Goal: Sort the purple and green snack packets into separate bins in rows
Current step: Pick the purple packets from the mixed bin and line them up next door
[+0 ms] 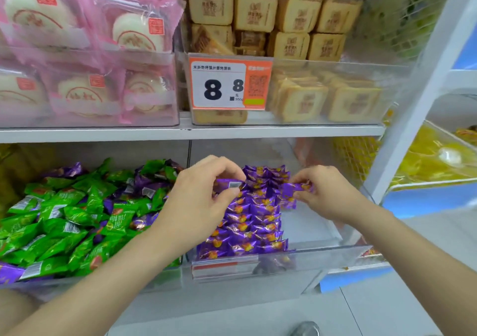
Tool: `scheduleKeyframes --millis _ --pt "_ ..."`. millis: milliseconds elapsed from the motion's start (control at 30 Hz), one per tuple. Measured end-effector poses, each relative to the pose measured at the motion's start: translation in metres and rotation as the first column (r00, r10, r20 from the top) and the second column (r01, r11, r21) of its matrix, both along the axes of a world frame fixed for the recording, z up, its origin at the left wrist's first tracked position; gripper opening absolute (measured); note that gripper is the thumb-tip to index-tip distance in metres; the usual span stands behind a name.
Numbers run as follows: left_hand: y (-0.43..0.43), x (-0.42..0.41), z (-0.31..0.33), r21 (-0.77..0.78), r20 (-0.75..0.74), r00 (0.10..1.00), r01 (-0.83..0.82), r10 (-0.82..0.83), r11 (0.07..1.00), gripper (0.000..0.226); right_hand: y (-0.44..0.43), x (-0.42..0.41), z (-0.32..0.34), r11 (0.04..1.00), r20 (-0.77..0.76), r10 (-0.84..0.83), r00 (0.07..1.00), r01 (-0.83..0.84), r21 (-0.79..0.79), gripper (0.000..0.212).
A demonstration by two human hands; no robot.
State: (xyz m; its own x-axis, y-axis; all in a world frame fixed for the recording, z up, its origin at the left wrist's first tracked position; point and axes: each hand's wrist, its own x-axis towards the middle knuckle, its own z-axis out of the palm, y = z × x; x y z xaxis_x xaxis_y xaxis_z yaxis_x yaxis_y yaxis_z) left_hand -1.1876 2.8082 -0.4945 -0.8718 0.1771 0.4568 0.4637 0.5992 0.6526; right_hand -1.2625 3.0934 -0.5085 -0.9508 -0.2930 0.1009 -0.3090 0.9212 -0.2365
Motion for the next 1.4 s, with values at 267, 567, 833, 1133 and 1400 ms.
scheduleKeyframes --millis 267,567,833,1133,1400 --pt "0.011 -0.001 -0.008 -0.148 -0.035 0.999 -0.041 0.036 0.988 0.021 0.013 -0.009 -0.025 0.998 0.011 0.054 0.999 -0.054 0.045 0.018" --pt "0.011 0.004 -0.014 -0.308 -0.023 0.998 0.042 -0.052 0.95 0.019 0.0 -0.017 -0.045 0.992 0.018 0.089 0.996 -0.09 0.09 0.033" --pt "0.008 0.005 -0.013 -0.297 -0.019 0.998 0.051 -0.059 0.954 0.02 0.002 -0.015 -0.044 0.975 -0.014 0.158 0.987 -0.154 0.158 0.029" --pt "0.008 0.004 -0.014 -0.289 -0.042 0.998 0.031 -0.046 0.957 0.014 0.001 -0.018 -0.052 0.973 -0.075 0.181 0.981 -0.167 0.156 0.033" --pt "0.009 0.005 -0.01 -0.222 -0.054 0.998 0.031 -0.044 0.975 0.013 0.009 -0.017 -0.044 0.981 -0.068 0.194 0.979 -0.192 0.032 0.034"
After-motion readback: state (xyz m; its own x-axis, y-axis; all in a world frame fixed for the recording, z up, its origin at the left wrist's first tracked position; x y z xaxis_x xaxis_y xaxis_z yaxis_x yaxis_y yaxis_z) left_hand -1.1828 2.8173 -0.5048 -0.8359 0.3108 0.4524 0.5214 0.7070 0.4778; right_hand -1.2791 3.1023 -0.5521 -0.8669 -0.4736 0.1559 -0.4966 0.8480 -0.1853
